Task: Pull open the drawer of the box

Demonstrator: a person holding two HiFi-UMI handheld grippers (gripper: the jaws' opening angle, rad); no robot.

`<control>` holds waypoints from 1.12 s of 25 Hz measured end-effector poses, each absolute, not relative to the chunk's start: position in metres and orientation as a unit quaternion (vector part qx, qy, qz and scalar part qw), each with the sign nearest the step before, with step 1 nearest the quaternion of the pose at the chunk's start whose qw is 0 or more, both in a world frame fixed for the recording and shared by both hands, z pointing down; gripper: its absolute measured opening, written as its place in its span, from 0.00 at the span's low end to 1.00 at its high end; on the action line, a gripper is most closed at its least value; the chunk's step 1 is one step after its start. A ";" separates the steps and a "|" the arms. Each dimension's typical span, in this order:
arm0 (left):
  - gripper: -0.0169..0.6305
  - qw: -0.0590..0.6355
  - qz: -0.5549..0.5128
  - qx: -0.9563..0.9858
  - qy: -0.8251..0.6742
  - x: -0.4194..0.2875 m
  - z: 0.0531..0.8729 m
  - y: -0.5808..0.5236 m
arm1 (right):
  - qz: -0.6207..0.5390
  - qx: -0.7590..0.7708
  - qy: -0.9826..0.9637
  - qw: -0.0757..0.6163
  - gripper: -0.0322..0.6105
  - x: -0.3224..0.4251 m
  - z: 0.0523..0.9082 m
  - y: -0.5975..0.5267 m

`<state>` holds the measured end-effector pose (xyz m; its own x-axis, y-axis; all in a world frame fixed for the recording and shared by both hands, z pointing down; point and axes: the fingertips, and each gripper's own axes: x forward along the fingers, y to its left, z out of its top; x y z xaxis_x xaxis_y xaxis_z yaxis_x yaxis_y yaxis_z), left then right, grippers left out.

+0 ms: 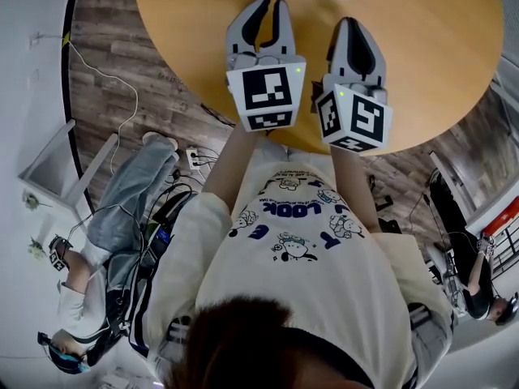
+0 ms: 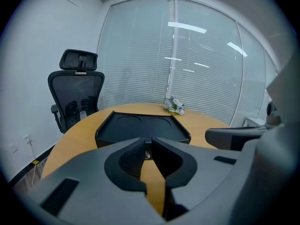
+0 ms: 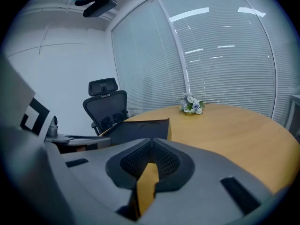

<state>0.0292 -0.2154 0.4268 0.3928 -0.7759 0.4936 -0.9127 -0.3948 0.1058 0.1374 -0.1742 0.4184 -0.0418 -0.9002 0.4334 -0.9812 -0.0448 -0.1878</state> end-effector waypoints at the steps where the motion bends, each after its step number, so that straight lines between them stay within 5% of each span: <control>1: 0.07 0.187 0.189 0.813 -0.518 0.029 0.432 -0.218 | 0.228 0.686 -0.685 0.090 0.11 0.137 0.421 -0.176; 15: 0.08 0.218 0.213 0.802 -0.513 0.031 0.465 -0.228 | 0.244 0.691 -0.674 0.093 0.11 0.144 0.435 -0.179; 28: 0.19 0.245 0.230 0.802 -0.493 0.033 0.492 -0.233 | 0.260 0.691 -0.667 0.099 0.11 0.144 0.451 -0.181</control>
